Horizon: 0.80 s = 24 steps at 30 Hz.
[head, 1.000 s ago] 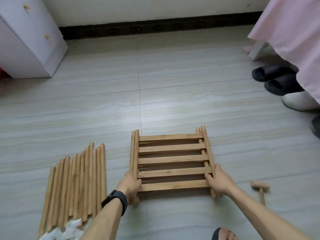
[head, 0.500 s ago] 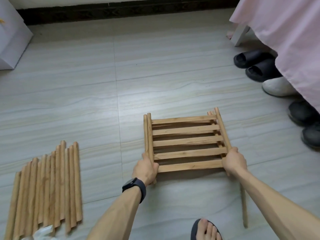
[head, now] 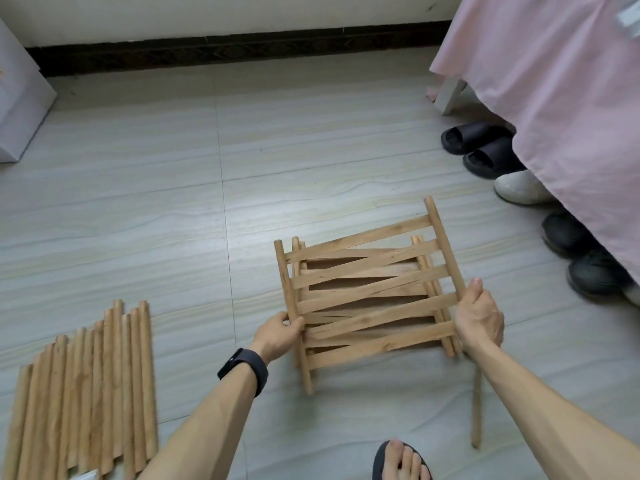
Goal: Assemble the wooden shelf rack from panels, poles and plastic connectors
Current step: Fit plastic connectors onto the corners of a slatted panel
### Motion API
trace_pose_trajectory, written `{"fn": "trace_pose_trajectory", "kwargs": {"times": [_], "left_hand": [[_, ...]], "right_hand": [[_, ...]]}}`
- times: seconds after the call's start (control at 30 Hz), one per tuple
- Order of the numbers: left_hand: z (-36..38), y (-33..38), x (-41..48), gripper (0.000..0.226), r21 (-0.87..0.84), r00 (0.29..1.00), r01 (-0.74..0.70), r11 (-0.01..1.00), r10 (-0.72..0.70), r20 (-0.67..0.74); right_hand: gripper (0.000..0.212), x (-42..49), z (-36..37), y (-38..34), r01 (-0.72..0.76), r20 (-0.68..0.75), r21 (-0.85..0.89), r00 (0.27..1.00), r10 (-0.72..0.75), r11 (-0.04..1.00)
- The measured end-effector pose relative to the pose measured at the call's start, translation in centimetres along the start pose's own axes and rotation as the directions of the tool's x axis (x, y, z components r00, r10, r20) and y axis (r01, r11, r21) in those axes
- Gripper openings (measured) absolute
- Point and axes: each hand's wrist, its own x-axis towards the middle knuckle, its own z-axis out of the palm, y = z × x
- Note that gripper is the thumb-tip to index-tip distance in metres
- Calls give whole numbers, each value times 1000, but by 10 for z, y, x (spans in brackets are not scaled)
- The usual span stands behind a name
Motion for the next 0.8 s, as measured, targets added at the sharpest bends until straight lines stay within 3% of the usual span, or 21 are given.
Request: {"fn": "trace_pose_trajectory", "kwargs": {"times": [0.1,0.2,0.27,0.33,0.43,0.5,0.57,0.6,0.7,0.8], "left_hand": [[-14,-1,-6,31,-224,1000,4,975,-6,-10],[-39,2,-8,36,-526,973,-60,848,-67,-219],[-69,-9,-9,41,-428,892,-95,899,-114,-437],[-101,-37,-14,45,-312,801,-34,949,-161,-577],[-141,-99,-26,54,-350,712,54,935,-281,-644],[-160,-139,-35,63,-379,651,128,916,-366,-664],[-171,-171,-42,64,-398,590,183,899,-424,-687],[-174,-184,-45,63,-412,565,202,889,-449,-692],[-171,-203,-50,60,-473,532,240,848,-522,-667],[-166,-207,-46,59,-491,572,249,835,-536,-621]], "right_hand": [[78,-14,-1,-13,12,24,71,1000,-14,997],[69,-39,16,-29,22,145,150,988,-45,988],[56,-64,36,-41,27,287,206,954,-86,978],[47,-93,56,-53,88,420,201,892,-168,976],[58,-133,87,-61,364,529,97,770,-358,926],[60,-157,105,-61,602,656,-22,611,-443,798],[65,-176,123,-58,801,788,-138,445,-425,582],[67,-183,131,-57,852,827,-167,395,-400,496],[63,-193,149,-54,908,850,-263,378,-367,326],[61,-181,152,-48,911,840,-350,409,-357,220]]}}
